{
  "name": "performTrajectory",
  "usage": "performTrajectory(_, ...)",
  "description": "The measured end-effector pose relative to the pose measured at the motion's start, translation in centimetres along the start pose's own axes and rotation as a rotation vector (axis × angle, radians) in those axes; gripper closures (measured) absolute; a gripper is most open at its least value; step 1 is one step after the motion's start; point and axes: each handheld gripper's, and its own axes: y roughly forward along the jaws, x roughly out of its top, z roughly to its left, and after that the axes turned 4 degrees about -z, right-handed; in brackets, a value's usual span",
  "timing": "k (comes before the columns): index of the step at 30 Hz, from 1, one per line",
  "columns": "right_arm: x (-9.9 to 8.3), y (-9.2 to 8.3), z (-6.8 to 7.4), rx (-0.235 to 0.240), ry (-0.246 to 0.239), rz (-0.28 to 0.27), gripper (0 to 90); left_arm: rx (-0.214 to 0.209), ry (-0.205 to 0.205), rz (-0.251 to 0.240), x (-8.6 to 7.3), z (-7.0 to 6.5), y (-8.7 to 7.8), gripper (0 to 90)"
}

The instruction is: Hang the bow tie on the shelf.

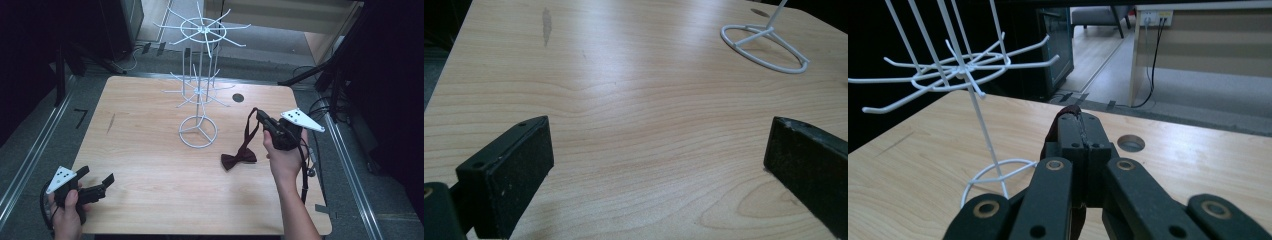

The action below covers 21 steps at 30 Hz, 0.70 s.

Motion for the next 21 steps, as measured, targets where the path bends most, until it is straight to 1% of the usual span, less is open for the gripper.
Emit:
performTrajectory(3, 0.5, 0.0, 0.5, 0.004, -0.009, -0.015, 90.0, -0.001, 0.001, 0.001, 0.0, 0.0, 0.0, 0.2)
performTrajectory(11, 1.0, 0.1, 0.9, 0.003, -0.014, -0.031, 90.0, -0.001, -0.001, 0.000, 0.0, 0.0, 0.0, 0.2)
performTrajectory(21, 1.4, 0.5, 1.6, 0.021, -0.018, -0.031, 90.0, -0.002, -0.002, 0.002, 0.0, 0.0, 0.0, 0.2)
